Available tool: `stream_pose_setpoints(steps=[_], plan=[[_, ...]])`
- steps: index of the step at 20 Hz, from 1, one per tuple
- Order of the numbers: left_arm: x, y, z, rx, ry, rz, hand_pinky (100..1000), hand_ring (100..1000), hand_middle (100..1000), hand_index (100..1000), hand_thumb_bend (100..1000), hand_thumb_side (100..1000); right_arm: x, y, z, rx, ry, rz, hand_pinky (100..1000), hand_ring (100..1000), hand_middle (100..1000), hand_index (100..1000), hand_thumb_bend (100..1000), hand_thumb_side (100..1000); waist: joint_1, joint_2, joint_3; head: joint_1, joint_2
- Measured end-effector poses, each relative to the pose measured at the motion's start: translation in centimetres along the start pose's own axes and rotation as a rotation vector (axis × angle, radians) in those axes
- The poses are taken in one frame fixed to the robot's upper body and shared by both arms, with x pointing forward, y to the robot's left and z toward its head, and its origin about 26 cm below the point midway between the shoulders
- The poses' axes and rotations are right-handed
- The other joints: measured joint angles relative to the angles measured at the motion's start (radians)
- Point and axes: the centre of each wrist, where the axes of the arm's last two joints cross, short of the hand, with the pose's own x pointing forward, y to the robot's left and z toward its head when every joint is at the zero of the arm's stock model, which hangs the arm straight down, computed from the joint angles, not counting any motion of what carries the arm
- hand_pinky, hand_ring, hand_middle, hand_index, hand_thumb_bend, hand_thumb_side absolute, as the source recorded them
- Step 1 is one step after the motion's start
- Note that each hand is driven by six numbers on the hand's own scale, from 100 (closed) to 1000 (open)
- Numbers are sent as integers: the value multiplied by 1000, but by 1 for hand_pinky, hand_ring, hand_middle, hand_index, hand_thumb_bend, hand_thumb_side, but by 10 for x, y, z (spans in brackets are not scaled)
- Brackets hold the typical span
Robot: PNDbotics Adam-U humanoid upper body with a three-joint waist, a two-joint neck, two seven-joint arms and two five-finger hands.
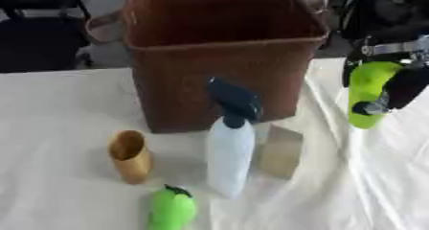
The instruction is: Pick up objects on the table and place them in the box.
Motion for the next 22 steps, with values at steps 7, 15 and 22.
stream_pose_setpoints(steps=[7, 15, 22], plan=[[0, 1, -1, 2, -2, -5, 953, 896, 835, 774, 100, 963, 1, -9, 5, -29, 0, 6, 100, 454, 483, 513, 100, 101, -9, -15, -5, 4, -9], [0, 2, -2, 2, -9, -15, 953, 896, 834, 774, 100, 965, 0, -25, 11, -70, 7, 7, 100, 447, 473, 501, 100, 103, -21, -21, -7, 10, -17], [-2, 4, -2, 5, -11, -31, 953, 895, 834, 774, 100, 965, -10, -46, 15, -126, 33, -28, 100, 443, 470, 501, 100, 108, -33, -22, -13, 18, -19]])
